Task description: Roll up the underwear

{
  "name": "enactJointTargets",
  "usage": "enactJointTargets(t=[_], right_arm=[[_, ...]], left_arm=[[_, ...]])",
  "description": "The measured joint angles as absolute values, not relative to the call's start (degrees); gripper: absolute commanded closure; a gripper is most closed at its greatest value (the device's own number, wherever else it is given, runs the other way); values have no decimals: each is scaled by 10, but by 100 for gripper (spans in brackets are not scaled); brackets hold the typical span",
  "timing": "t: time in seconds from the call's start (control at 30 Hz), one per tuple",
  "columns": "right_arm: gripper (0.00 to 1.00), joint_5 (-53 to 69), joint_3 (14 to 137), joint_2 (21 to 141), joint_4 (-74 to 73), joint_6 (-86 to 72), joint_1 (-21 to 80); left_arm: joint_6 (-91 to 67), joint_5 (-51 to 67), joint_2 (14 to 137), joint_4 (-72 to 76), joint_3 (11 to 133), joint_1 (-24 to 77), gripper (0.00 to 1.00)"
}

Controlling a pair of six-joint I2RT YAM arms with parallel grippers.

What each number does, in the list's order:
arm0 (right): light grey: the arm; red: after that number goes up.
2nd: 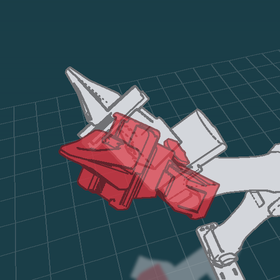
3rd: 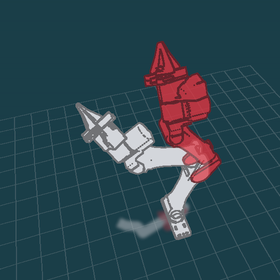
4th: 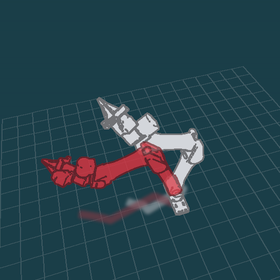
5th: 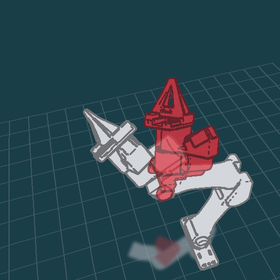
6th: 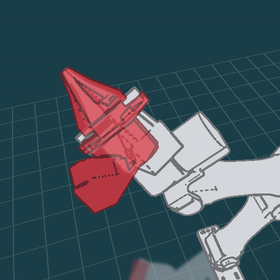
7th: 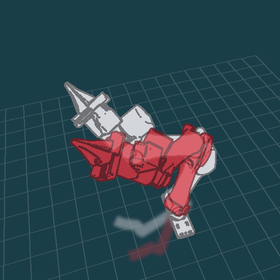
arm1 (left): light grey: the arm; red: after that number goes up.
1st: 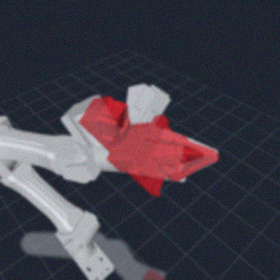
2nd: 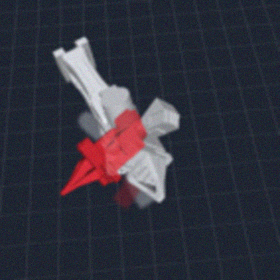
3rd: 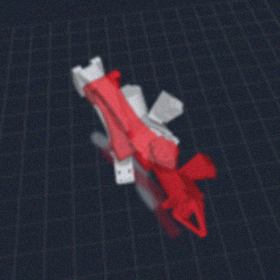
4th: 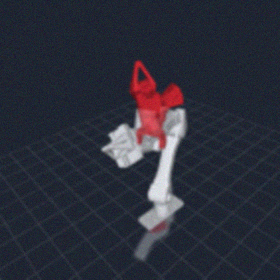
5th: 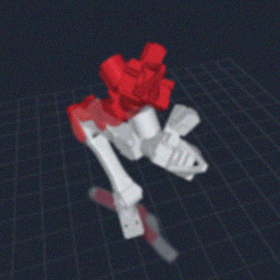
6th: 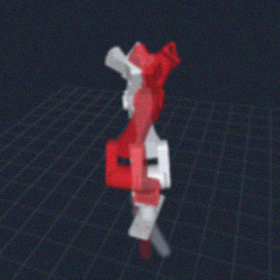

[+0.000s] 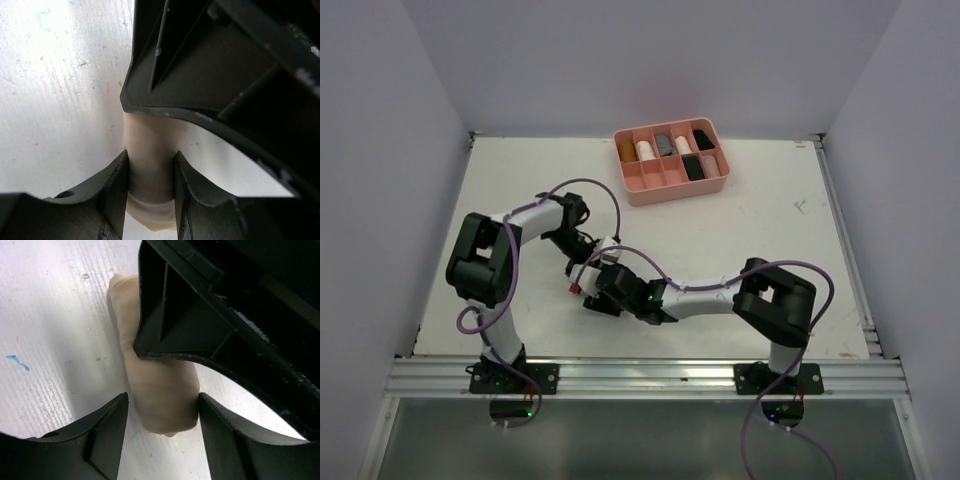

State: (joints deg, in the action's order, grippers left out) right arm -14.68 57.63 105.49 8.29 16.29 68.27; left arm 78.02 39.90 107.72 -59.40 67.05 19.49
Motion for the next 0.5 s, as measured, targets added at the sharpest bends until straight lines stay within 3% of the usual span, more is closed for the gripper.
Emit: enactJointTargets(t=[0.17,0.37,0.5], right_arm=[[67,-120,580,1058,86,150,666],[81,-91,583,1058,80,142,656],[84,-84,582,1058,80,146,653]], left_arm=[[776,404,1083,-597,675,190,91],[768,408,1101,-616,698,185,80],[745,413,1118,-634,719,181,74]])
